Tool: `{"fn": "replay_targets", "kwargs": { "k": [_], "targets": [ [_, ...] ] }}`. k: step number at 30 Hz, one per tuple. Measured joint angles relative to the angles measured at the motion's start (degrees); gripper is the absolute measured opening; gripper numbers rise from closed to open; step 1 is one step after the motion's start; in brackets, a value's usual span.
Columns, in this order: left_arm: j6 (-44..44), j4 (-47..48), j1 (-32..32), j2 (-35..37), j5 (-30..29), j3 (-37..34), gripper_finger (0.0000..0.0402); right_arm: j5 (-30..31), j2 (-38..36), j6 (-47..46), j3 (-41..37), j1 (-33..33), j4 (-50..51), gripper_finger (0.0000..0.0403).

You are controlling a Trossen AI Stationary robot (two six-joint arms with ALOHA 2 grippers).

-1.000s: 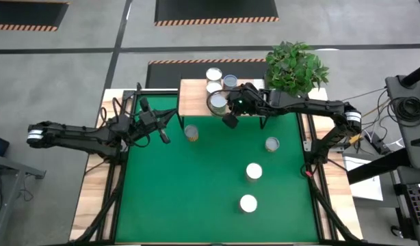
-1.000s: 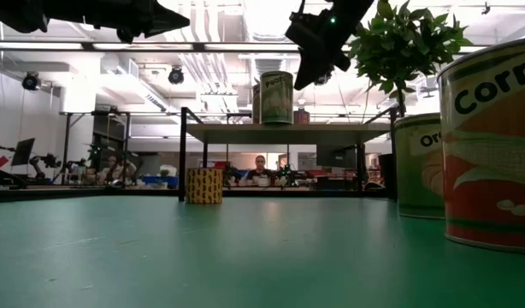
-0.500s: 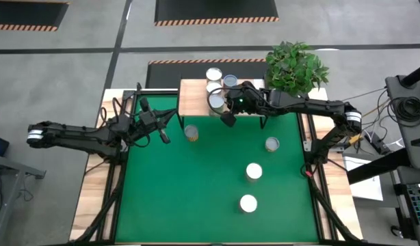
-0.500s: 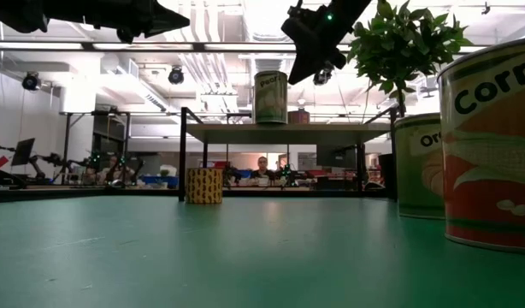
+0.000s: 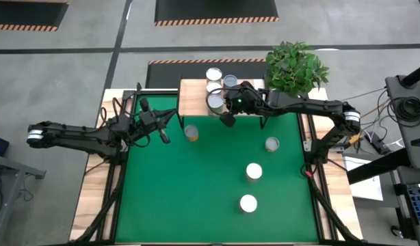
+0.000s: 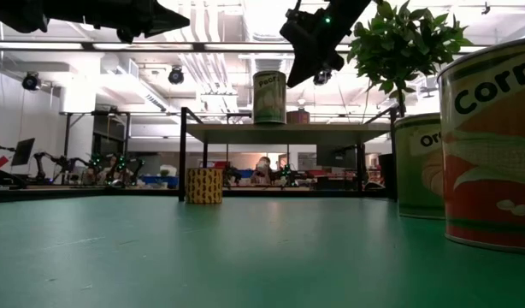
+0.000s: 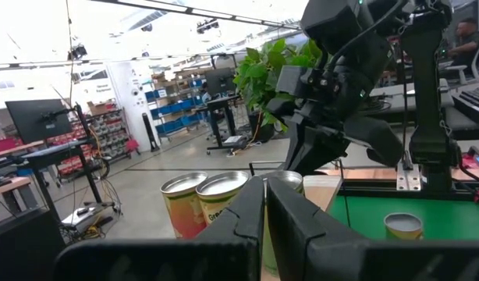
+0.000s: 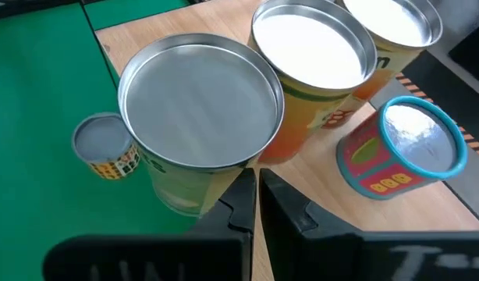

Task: Pick and place cans onto a shelf
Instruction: Put the canned pears on the shelf, then put the canned oranges on the shelf

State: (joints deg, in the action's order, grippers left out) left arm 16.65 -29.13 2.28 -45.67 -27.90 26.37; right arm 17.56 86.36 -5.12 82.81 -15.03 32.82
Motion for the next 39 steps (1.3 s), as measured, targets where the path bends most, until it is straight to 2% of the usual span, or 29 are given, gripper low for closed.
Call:
{"fn": "replay_targets", "kwargs": {
  "k": [9, 17, 29, 32, 37, 39],
  "targets": [
    [0.01, 0.0, 0.0, 0.0, 0.0, 0.0, 0.0, 0.04, 0.73, 0.67, 0.0, 0.0, -1.09, 0.0009],
    [0.02, 0.0, 0.0, 0.0, 0.0, 0.0, 0.0, 0.5, -0.49, 0.69, 2.66, 0.48, 2.6, 0.0009],
    [0.0, 0.0, 0.0, 0.0, 0.0, 0.0, 0.0, 0.12, -5.81, -1.62, 2.96, 8.57, 10.08, 0.0009],
    [-0.38, 0.01, 0.01, 0.01, 0.0, 0.0, 0.0, -2.09, -6.33, -4.29, 2.74, 11.55, 15.33, 0.0009],
    [-1.53, 0.03, 0.0, 0.01, 0.0, 0.0, 0.0, -10.09, -6.53, -4.48, -0.53, 17.1, 22.45, 0.0009],
    [-2.3, 0.03, 0.0, 0.0, 0.0, 0.0, 0.0, -10.54, -6.54, -5.23, -2.94, 19.82, 23.17, 0.0009]
  ]
}}
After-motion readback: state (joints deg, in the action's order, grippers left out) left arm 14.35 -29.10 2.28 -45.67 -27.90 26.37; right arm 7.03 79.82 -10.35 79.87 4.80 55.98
